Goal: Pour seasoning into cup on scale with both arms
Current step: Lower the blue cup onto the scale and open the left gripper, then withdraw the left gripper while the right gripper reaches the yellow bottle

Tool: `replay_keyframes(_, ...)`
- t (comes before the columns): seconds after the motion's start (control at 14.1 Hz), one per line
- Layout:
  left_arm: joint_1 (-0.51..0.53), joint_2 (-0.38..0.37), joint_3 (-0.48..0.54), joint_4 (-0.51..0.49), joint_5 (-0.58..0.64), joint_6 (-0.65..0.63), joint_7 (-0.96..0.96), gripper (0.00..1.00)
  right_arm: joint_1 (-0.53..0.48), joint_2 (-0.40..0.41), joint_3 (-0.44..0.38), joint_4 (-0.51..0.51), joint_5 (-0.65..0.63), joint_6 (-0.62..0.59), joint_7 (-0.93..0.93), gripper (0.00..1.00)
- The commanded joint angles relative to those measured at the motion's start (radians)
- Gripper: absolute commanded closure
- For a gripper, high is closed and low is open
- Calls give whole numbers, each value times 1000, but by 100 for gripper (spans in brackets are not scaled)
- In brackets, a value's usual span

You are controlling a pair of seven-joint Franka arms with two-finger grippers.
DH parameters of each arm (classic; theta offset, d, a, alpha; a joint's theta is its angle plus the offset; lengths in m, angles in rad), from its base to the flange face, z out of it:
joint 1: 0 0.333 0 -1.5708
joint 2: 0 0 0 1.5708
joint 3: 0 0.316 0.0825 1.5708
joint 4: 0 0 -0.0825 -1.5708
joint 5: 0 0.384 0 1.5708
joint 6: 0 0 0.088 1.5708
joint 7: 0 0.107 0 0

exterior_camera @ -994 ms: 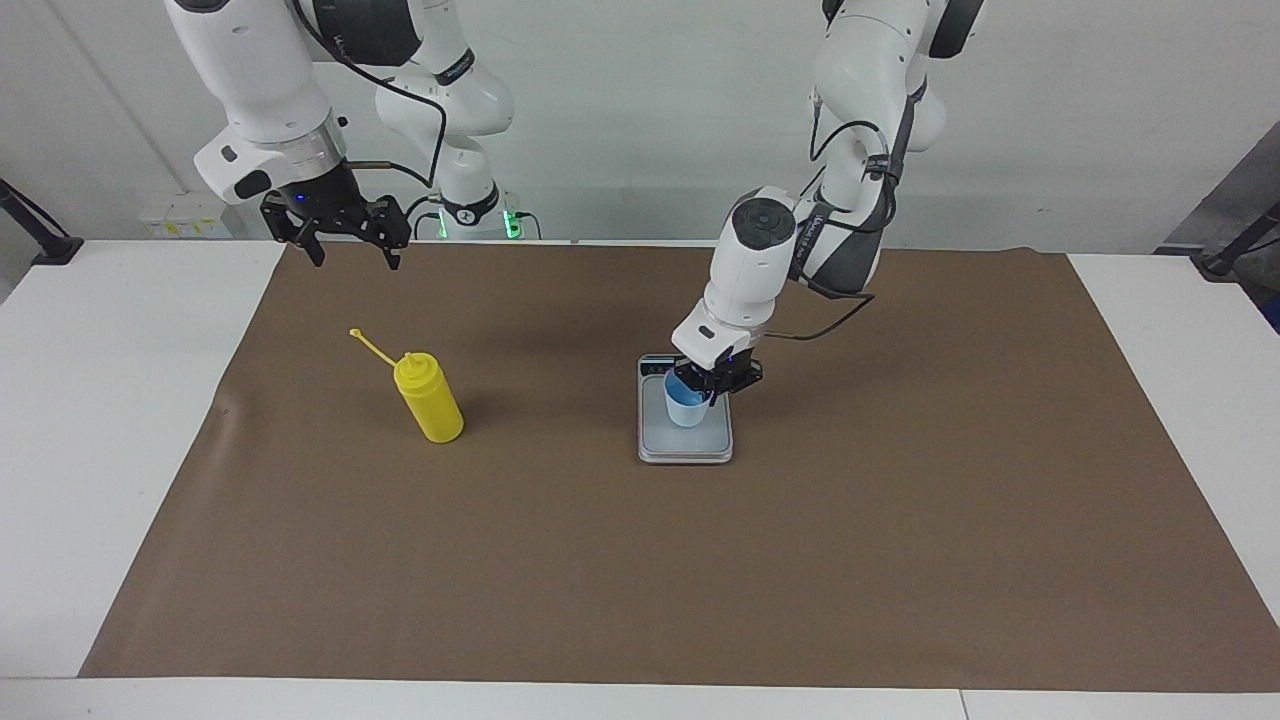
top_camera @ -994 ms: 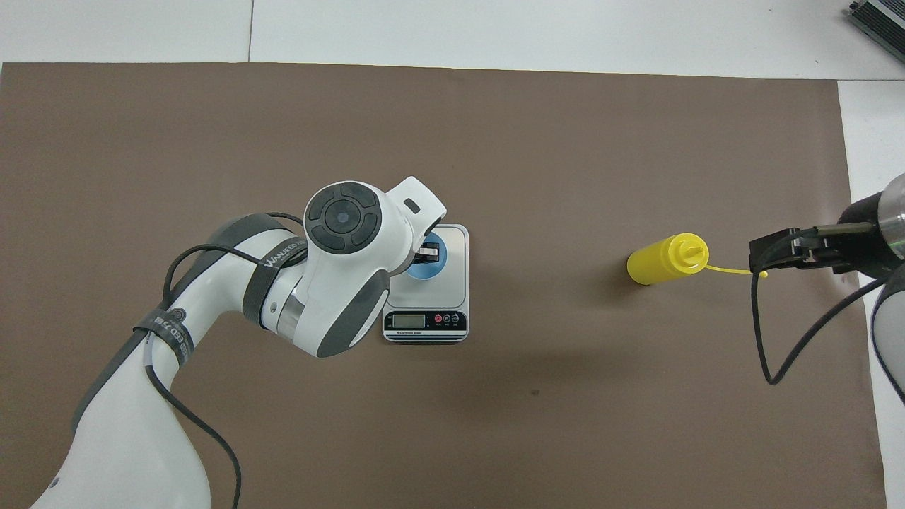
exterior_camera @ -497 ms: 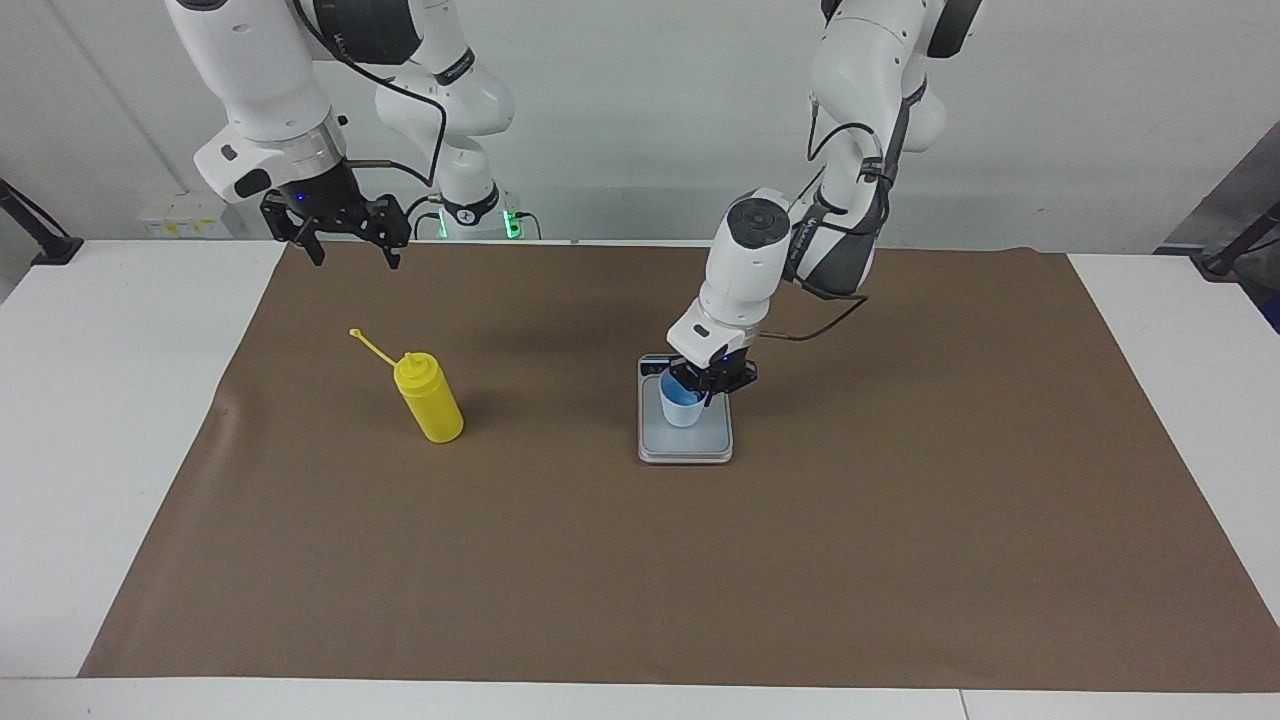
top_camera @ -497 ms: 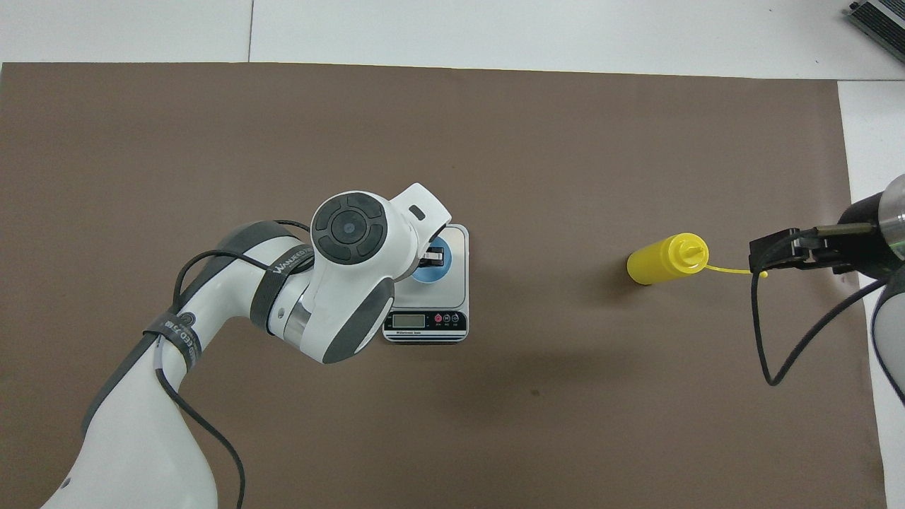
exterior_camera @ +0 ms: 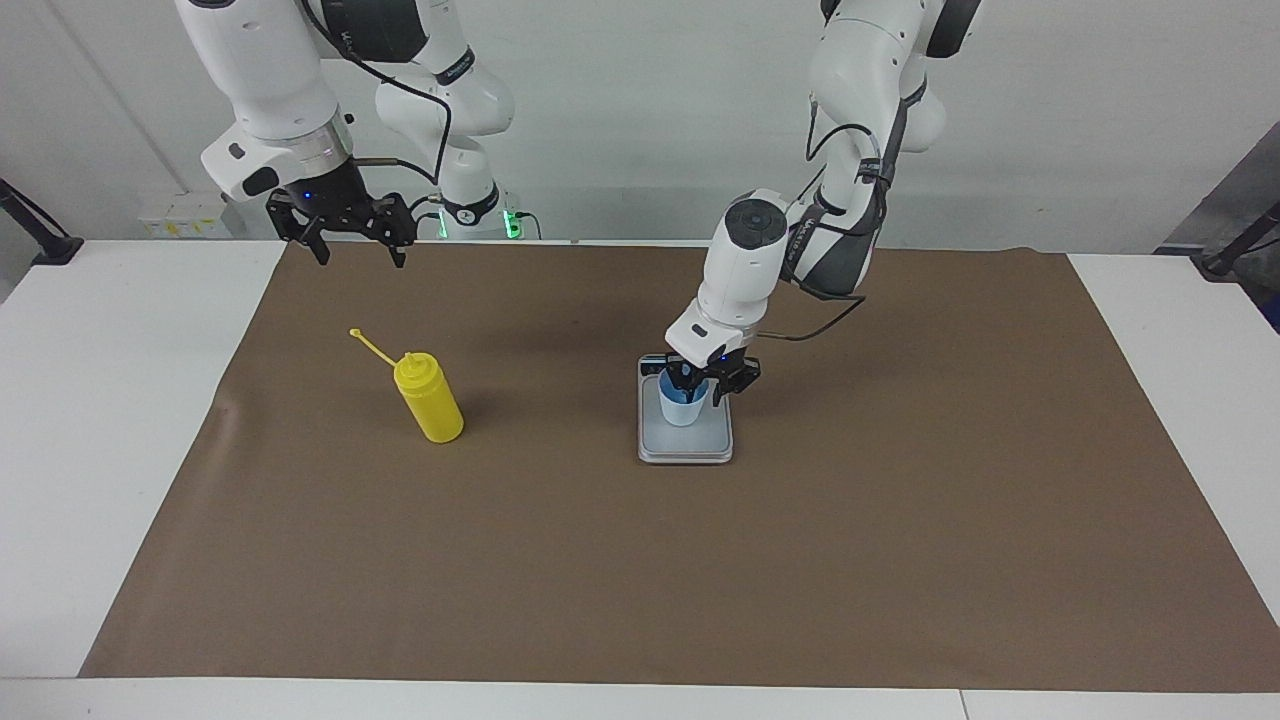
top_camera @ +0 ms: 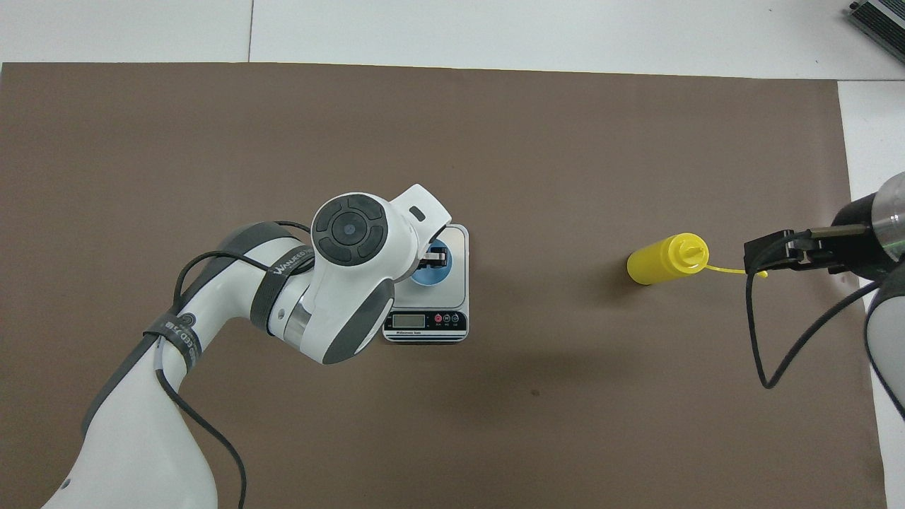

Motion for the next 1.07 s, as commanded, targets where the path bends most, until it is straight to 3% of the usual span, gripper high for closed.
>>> replay_keyframes(0.0, 25, -48, 18, 19, 36, -45, 3, 0, -15, -26, 2, -30, 24, 14, -110, 0)
replay_keyframes(0.21, 100, -85, 16, 86, 56, -157, 53, 0, -52, -45, -4, -82, 67, 54, -191, 0)
replay_keyframes(0.5, 189, -107, 15, 168, 56, -300, 142, 0, -160, -100, -7, -205, 202, 134, -453, 0)
replay_keyframes(0.99, 302, -222, 18, 169, 52, -432, 346, 0, -300, -157, -10, -455, 430, 403, -951, 0)
